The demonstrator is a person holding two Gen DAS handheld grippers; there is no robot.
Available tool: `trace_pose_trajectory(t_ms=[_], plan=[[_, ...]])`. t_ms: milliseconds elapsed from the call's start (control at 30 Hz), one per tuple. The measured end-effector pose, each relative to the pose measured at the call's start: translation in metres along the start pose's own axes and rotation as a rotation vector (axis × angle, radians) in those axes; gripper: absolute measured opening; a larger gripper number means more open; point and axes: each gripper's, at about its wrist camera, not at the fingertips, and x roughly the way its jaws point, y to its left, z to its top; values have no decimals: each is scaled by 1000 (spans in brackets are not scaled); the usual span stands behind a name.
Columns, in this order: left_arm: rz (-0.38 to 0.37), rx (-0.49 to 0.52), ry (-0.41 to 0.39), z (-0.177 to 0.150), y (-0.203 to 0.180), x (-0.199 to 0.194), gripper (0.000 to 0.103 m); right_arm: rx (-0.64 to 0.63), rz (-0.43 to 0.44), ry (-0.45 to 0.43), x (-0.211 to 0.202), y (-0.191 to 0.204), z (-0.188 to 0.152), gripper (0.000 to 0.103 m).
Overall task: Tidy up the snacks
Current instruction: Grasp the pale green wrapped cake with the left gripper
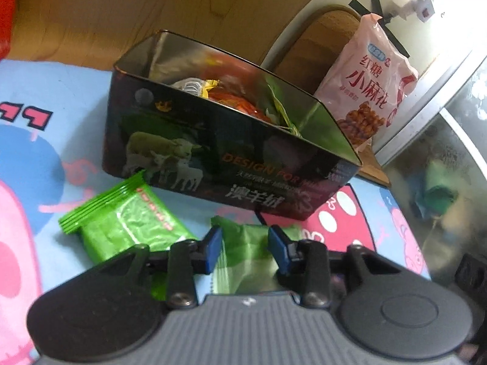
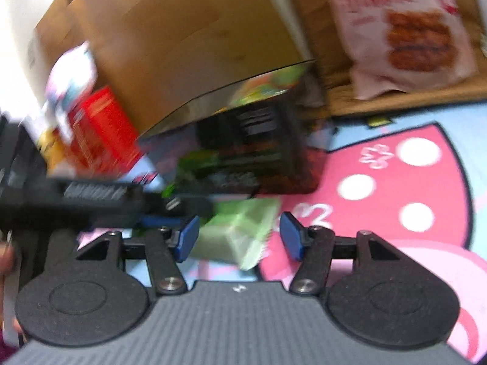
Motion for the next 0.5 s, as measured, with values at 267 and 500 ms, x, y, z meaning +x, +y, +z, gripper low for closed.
trace_pose_trajectory(t_ms=[267, 500], plan=[[-11, 101, 26, -48, -18, -34, 35, -113, -26, 17, -36, 29, -36, 50], [-11, 175, 10, -115, -12, -93, 35, -190, 25, 12, -82, 72, -91, 49]])
